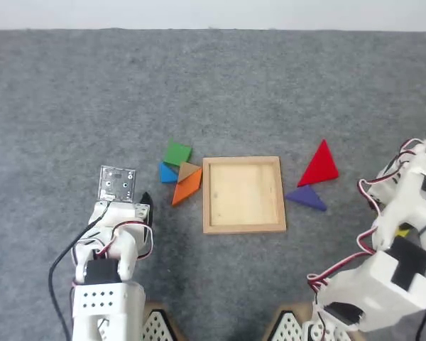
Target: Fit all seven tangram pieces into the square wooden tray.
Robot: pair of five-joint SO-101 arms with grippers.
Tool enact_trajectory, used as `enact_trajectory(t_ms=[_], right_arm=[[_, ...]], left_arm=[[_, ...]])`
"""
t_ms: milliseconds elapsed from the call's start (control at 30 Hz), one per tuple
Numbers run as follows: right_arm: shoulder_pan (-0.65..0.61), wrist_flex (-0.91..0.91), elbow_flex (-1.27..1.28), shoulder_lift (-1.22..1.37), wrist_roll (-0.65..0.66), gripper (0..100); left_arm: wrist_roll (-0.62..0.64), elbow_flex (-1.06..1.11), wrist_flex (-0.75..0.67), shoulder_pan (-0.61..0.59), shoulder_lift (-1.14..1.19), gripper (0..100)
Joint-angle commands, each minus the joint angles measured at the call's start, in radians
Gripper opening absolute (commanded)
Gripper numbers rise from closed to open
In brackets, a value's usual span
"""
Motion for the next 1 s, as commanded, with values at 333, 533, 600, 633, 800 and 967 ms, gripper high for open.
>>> enact_trajectory(t_ms=[333, 533, 600, 633, 800, 967], right_arm=[[0.05, -0.053, -0.046, 0.007, -0.095, 36.5], [0.05, -0.124, -0.054, 0.142, -0.097, 36.4], [0.05, -0.136, -0.055, 0.171, -0.095, 36.4], [0.048, -0.136, -0.055, 0.174, -0.095, 36.4], [0.045, -0.131, -0.064, 0.177, -0.098, 33.9], [0.048, -0.113, -0.057, 0.183, -0.094, 17.2]], left_arm=[[-0.006, -0.005, 0.006, -0.002, -0.02, 15], [-0.006, -0.005, 0.006, -0.002, -0.02, 15], [-0.006, -0.005, 0.006, -0.002, -0.02, 15], [-0.006, -0.005, 0.006, -0.002, -0.02, 15], [-0.006, -0.005, 0.006, -0.002, -0.02, 15], [-0.006, -0.005, 0.006, -0.002, -0.02, 15]])
